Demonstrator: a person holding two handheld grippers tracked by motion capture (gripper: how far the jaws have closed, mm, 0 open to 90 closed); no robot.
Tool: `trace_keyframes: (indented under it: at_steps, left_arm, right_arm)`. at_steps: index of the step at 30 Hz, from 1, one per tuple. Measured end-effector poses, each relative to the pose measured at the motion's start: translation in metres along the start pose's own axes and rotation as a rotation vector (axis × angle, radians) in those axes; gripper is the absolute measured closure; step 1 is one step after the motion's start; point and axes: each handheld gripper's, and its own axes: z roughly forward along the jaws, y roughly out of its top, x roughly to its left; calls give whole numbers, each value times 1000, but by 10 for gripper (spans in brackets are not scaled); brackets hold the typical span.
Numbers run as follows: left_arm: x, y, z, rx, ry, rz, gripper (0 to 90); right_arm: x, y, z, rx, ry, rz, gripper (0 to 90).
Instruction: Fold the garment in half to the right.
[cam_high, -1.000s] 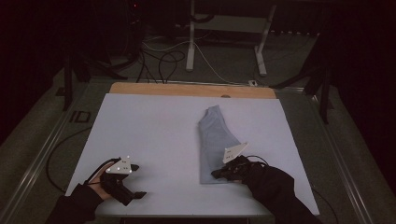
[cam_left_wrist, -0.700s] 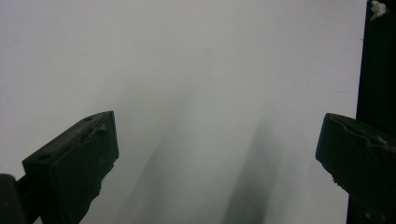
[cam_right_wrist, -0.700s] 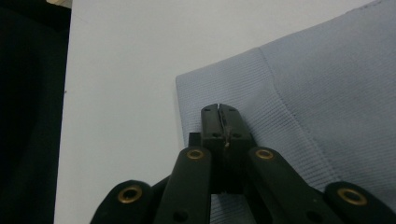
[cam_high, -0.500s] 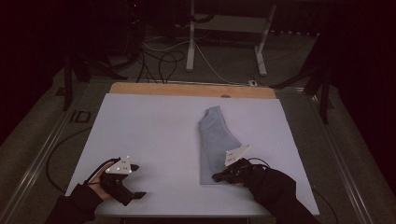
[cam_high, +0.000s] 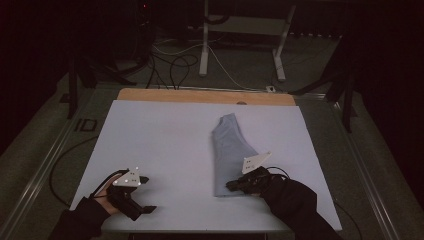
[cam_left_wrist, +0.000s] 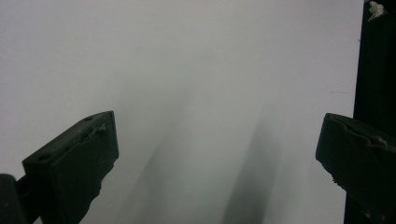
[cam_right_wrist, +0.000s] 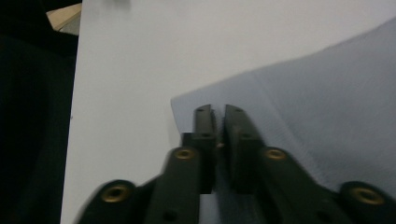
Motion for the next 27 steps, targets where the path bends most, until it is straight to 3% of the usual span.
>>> trace_keyframes:
  at_steps: [4, 7, 8, 11, 12, 13, 15, 27]
  left_arm:
    - [0, 1, 0, 0, 0, 6, 3]
    - [0, 0, -1, -3, 3, 1, 3]
    - [0, 0, -1, -5, 2, 0, 3]
    - [0, 0, -2, -5, 4, 1, 3]
    - [-1, 0, -2, -6, 4, 0, 3]
    - [-1, 0, -2, -5, 4, 1, 3]
    - [-1, 0, -2, -5, 2, 2, 3]
    - [0, 0, -3, -9, 8, 4, 3]
  right_arm:
    - [-1, 4, -4, -28, -24, 17, 658]
    - [-1, 6, -7, -45, -39, 13, 444]
    - [-1, 6, -7, -45, -39, 13, 444]
    - [-1, 7, -9, -51, -54, 28, 288]
    - [-2, 7, -10, -57, -49, 37, 239]
    - [-5, 7, -12, -73, -19, 68, 132]
    - [-6, 8, -12, -73, 1, 67, 104]
    - [-9, 5, -20, -110, -90, 55, 100]
